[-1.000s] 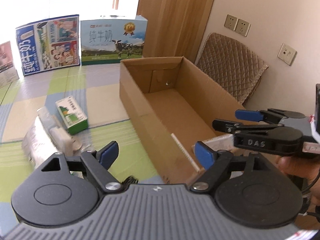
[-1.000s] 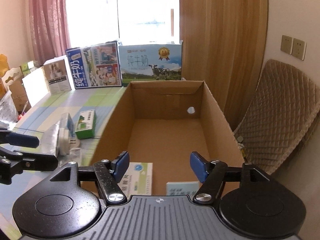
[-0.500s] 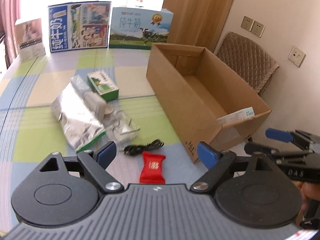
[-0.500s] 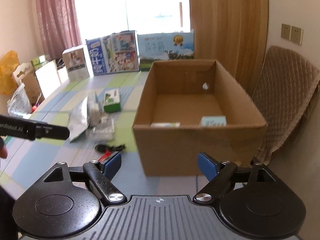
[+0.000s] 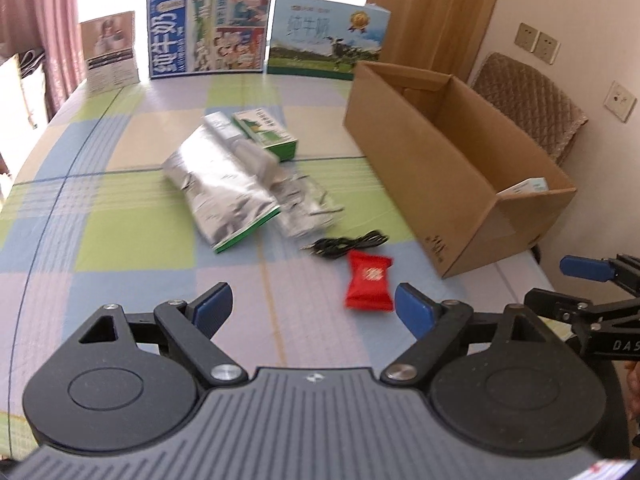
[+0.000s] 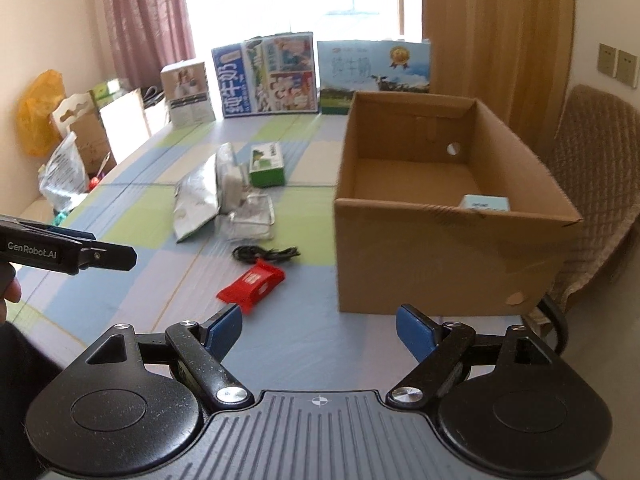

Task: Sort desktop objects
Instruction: 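Withdraw both tools from the cardboard box back over the table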

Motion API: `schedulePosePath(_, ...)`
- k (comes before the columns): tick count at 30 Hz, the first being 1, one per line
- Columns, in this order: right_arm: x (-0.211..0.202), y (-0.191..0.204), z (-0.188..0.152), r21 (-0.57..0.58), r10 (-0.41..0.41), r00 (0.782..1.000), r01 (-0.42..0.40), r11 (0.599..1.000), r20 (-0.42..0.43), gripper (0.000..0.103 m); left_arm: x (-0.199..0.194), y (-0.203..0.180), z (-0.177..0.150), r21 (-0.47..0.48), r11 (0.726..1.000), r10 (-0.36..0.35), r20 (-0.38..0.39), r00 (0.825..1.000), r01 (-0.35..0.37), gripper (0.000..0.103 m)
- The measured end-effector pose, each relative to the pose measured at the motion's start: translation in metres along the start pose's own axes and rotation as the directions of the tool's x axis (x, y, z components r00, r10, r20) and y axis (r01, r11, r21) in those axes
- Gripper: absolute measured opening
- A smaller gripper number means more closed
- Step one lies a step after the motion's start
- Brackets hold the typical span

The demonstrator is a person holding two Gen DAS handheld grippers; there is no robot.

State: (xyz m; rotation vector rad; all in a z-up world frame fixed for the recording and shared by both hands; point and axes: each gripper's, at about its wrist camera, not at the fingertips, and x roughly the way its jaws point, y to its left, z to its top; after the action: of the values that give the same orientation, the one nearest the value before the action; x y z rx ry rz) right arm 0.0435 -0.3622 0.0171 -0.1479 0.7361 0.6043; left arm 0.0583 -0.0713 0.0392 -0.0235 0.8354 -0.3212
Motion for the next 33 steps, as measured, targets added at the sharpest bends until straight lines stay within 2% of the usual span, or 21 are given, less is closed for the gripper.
schedulePosePath(12, 0.023, 0.024, -0.003, -0.04, 0.029, 0.998, -0.031, 0.999, -0.055, 0.082, 0.005, 0.025, -0.016, -0.001, 0.999, 0.038, -0.027, 0.999, -0.038, 0.085)
schedulePosePath(22, 0.044, 0.044, 0.001, -0.09, 0.063, 0.994, -0.071, 0.993, -0.087, 0.082, 0.01, 0.036, -0.022, 0.004, 0.999, 0.039, -0.043, 0.998, -0.038, 0.086)
schedulePosePath(33, 0.054, 0.035, -0.007, -0.127, 0.028, 0.993, -0.043, 0.991, -0.119, 0.081, 0.03, 0.021, -0.015, 0.071, 0.997, -0.017, -0.077, 0.997, 0.022, 0.085)
